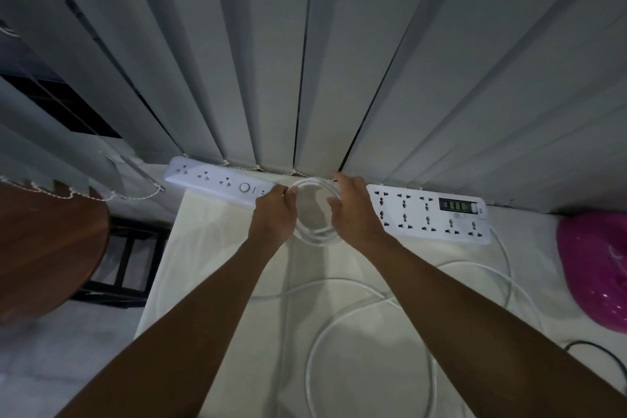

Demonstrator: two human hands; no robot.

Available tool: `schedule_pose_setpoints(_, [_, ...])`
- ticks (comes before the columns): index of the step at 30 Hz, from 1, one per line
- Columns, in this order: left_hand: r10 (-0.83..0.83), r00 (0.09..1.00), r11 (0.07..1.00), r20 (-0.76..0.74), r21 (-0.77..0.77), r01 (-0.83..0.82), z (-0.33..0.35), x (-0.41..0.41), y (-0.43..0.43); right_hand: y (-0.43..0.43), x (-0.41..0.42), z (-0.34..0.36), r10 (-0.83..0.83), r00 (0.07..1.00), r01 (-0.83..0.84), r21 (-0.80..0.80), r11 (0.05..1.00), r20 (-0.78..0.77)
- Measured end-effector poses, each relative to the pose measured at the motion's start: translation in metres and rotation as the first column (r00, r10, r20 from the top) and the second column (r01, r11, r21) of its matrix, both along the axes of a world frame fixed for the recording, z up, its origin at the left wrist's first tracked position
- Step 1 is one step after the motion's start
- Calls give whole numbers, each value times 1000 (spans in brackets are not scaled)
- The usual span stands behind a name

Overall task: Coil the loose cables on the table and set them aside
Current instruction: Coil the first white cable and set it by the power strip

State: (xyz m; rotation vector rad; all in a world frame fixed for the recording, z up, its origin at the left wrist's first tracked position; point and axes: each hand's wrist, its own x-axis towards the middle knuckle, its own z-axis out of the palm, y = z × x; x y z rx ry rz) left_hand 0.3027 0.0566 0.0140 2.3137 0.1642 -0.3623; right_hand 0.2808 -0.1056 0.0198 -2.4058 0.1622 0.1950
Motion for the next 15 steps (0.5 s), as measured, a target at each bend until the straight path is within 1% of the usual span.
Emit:
schedule_pose_setpoints(2, [-31,999,999,42,33,29,-1,4,-2,6,-14,-5,65,997,-63,-44,997,44])
schedule_pose_setpoints(4, [-105,986,991,132,95,93,-3,5,0,11,-27,-11,138,986,-125,-130,984,95])
schedule_pose_setpoints(6, [-176,958,976,227,166,140,-5,1,7,13,-40,-19,216,971,-188,-233,954,105])
schedule_pose_setpoints(8, [-189,926,972,326,198,129,-7,-2,18,15,-50,-26,288,955,-255,-306,917,67])
schedule_pose_setpoints(10, [-179,896,968,407,235,86,-10,-5,34,15,-55,-31,321,943,-272,-345,898,91])
schedule_pose_setpoints(12, [-213,883,951,419,296,89,-17,-6,52,14,-56,-36,354,922,-268,-405,874,154])
schedule_pose_setpoints(13, [-261,875,933,406,337,122,-21,-7,60,14,-57,-39,386,905,-274,-450,850,177])
schedule_pose_setpoints(15, [-389,839,878,382,431,211,-29,-10,75,12,-59,-46,452,874,-303,-530,792,176])
